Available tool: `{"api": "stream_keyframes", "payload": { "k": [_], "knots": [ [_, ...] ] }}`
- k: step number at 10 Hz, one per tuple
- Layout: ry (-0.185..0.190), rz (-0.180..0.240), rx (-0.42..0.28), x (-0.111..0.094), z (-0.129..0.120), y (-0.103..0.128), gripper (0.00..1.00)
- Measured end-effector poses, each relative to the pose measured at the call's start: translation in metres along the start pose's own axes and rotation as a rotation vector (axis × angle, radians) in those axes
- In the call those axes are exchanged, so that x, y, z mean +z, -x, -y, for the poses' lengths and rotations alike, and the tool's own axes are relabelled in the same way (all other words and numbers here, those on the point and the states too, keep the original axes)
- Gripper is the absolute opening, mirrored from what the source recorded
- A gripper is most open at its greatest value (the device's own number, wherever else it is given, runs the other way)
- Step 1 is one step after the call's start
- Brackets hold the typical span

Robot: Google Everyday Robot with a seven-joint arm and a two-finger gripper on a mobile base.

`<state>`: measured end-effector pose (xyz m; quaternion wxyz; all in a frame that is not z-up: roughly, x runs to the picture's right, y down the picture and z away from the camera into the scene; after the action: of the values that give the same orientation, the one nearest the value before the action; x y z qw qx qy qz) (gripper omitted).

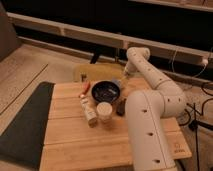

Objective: Place the white sponge in the ceramic bowl

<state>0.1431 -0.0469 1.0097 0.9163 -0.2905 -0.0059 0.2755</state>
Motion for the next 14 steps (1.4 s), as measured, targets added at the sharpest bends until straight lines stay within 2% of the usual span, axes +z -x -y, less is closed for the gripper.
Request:
{"api": "stream_keyframes", "payload": {
  "k": [4,8,9,11,12,14],
  "knots": [
    [0.051,-0.007,0.021,0.017,-0.005,-0.002,0.65],
    [0.085,-0.008,0.038,0.028,-0.012,0.001,0.64],
    [0.092,-0.009,0.047,0.029,-0.012,-0.002,0.58],
    [0.114,0.001,0.067,0.028,-0.015,-0.006,0.38],
    [0.13,0.012,0.087,0.027,-0.017,-0.01,0.24],
    [0.152,0.027,0.109,0.026,-0.02,-0.015,0.05]
  ]
}}
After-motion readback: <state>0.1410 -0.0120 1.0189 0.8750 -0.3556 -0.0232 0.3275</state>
